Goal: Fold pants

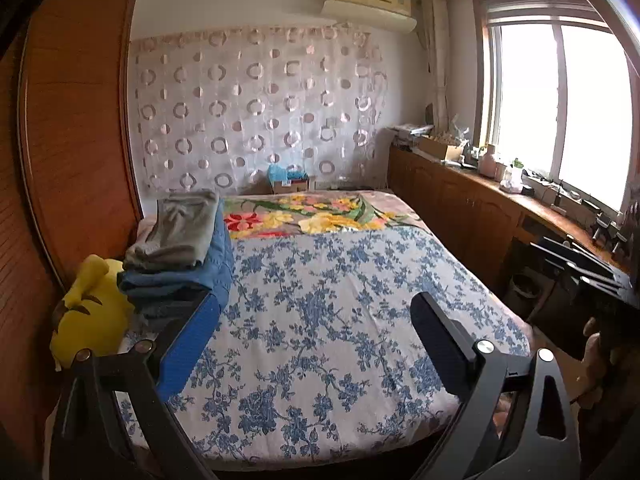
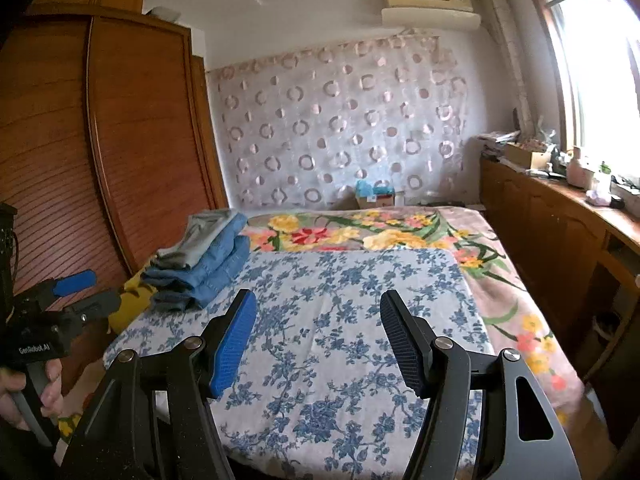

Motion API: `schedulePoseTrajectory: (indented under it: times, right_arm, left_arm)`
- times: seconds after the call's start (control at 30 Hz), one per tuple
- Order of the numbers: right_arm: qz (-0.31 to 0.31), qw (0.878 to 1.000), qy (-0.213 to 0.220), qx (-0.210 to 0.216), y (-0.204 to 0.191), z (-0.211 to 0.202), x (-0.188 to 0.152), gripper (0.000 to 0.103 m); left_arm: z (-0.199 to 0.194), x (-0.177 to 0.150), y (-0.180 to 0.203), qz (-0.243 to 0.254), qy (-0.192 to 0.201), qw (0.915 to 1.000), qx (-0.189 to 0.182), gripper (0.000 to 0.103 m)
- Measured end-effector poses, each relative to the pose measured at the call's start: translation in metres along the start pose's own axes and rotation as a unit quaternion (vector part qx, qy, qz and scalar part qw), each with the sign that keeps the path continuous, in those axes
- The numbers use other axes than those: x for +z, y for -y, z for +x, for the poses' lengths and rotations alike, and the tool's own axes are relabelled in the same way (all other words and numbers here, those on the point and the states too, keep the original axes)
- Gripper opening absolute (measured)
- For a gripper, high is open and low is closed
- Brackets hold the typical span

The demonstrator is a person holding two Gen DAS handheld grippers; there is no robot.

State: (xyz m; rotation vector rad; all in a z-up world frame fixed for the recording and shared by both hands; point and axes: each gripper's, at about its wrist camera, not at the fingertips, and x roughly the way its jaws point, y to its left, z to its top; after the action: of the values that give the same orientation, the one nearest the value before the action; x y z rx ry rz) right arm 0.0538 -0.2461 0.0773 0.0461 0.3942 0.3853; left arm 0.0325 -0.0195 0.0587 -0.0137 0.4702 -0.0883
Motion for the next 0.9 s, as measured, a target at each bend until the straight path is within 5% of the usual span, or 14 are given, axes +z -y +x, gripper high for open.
schedulePoseTrajectory:
  times: [0.9]
  right_arm:
    - [-0.008,1.000,0.015,-0.011,-0.003,-0.008,-0.012,0.066]
  left_arm:
    - [-0.007,0.003,-0.001,-0.004,0.012,0.9999,0.007,0.097]
